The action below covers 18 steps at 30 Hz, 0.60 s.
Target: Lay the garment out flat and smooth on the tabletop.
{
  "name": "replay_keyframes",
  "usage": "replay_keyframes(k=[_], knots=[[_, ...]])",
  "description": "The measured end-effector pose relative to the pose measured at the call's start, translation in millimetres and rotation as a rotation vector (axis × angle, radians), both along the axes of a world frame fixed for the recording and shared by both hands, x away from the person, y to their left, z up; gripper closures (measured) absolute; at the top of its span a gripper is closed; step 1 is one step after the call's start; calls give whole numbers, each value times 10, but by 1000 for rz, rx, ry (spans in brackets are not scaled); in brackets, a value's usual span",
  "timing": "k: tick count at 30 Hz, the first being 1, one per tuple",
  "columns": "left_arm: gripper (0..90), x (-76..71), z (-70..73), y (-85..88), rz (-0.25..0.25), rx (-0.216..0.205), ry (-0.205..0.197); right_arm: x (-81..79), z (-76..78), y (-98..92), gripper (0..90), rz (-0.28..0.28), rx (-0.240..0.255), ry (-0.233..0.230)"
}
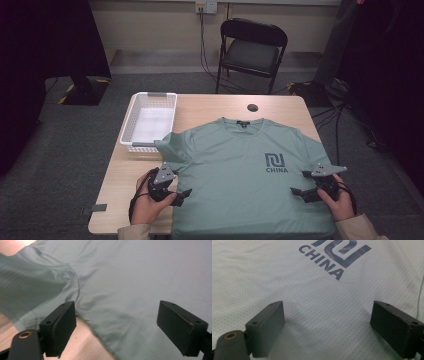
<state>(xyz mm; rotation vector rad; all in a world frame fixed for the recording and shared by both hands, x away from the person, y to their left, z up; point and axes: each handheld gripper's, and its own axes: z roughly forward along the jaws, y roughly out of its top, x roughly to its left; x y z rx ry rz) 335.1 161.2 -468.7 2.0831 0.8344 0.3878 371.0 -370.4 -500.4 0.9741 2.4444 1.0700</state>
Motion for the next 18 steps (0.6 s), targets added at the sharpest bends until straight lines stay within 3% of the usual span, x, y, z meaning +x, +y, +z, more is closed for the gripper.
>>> replay_keyframes(k=[18], knots=[[155,-22,-63,237,30,6,4,1,0,-1,112,0,1,1]])
